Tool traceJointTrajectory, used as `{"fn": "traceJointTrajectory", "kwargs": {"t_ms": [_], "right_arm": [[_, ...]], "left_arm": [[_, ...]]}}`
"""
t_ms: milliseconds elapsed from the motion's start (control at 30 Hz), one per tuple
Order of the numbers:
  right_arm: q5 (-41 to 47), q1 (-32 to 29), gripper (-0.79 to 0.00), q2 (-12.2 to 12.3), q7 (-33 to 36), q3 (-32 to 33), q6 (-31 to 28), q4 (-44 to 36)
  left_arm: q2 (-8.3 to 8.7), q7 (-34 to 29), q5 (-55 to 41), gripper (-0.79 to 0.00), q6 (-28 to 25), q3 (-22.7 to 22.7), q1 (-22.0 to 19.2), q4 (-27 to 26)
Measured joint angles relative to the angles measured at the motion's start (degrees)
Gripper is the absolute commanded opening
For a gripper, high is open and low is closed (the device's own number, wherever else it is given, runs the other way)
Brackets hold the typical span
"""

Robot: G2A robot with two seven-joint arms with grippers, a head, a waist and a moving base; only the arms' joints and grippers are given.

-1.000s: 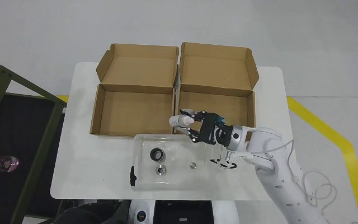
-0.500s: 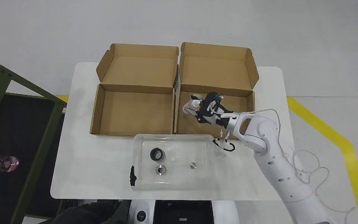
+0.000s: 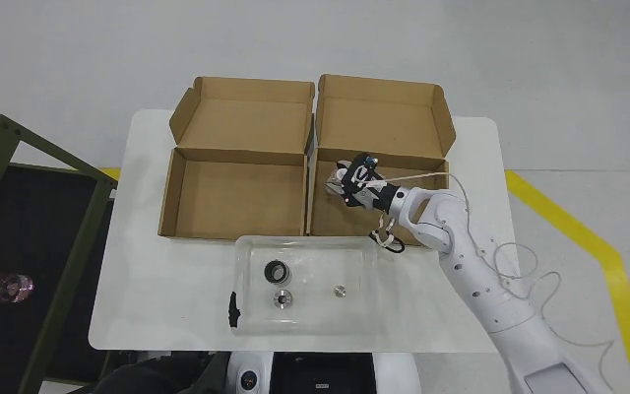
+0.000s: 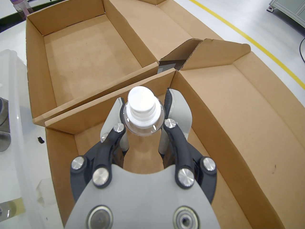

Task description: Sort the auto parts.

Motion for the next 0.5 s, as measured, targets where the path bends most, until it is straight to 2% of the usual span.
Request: {"fn": "traceJointTrajectory", "kwargs": {"t_ms": [67,100,133,333,500], "right_arm": [[-0.11,0.54,-0.459,-0.20,-0.20,-0.51,0.25,1.03],[-0.13,0.71,-0.175,-0.27,-0.28,-0.69,0.31,1.43],[-0.12,0.86,0.000,-0.33,-0.36,-0.83,0.36,1.77],[1.13,1.11,0.000,-0.41,-0.26,-0.47,-0.20,1.28],[1.33,0.07,0.000,0.24,1.30,1.96,-1.07,-3.82]], "left_arm": [[0.00,0.00,0.00,0.000,0.00,0.00,0.00,0.00],[0.00,0.00,0.00,0.000,0.00,0.00,0.00,0.00],[0.00,0.00,0.00,0.000,0.00,0.00,0.00,0.00],[0.00,0.00,0.00,0.000,0.00,0.00,0.00,0.00],[0.00,0.00,0.00,0.000,0.00,0.00,0.00,0.00]]}}
